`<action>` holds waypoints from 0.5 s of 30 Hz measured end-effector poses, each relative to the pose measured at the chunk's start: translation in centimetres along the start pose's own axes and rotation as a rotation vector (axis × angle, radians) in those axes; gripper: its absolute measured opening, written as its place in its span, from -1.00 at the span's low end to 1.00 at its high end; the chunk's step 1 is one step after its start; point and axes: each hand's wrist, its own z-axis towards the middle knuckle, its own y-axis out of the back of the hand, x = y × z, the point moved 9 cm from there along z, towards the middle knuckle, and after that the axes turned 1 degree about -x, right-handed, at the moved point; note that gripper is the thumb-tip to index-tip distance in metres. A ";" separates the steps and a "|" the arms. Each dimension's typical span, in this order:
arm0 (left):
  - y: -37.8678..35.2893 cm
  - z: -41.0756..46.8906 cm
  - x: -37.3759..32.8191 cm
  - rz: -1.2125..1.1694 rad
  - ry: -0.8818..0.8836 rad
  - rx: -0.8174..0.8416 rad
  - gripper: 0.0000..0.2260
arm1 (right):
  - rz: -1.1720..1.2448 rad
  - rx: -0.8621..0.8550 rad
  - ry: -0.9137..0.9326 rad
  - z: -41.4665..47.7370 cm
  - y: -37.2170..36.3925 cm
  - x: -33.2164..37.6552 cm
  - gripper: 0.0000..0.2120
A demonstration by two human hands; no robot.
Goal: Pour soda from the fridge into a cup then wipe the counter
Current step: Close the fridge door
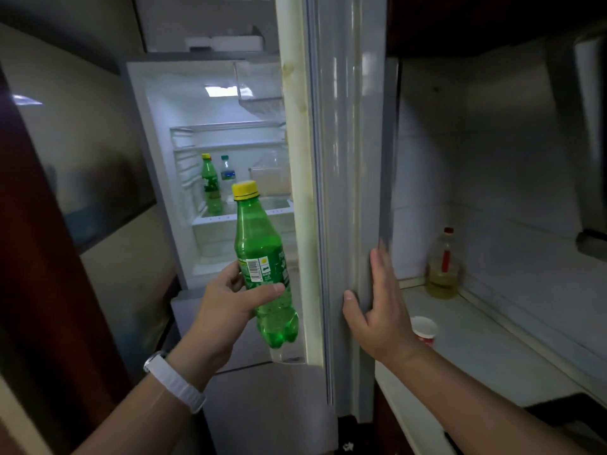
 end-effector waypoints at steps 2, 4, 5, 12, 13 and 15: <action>2.5 0.1 -0.1 -0.003 -0.008 -0.021 -0.65 | 0.001 0.023 0.077 0.0 -2.1 2.1 -0.20; 4.9 0.1 -0.1 -0.008 -0.010 -0.034 -0.66 | -0.031 0.047 0.132 0.0 -4.4 3.8 -0.20; 6.1 0.1 0.1 -0.011 -0.011 -0.040 -0.66 | -0.039 0.060 0.147 0.0 -5.6 4.4 -0.20; 13.9 -0.8 0.5 -0.029 -0.007 -0.123 -0.48 | -0.048 0.084 0.167 0.4 -13.5 8.1 -0.27; 15.0 -1.0 0.5 -0.037 -0.011 -0.143 -0.47 | -0.059 0.084 0.166 0.5 -14.5 8.5 -0.27; 17.0 -1.5 0.2 -0.030 -0.015 -0.177 -0.51 | -0.077 0.093 0.169 0.7 -16.7 9.2 -0.24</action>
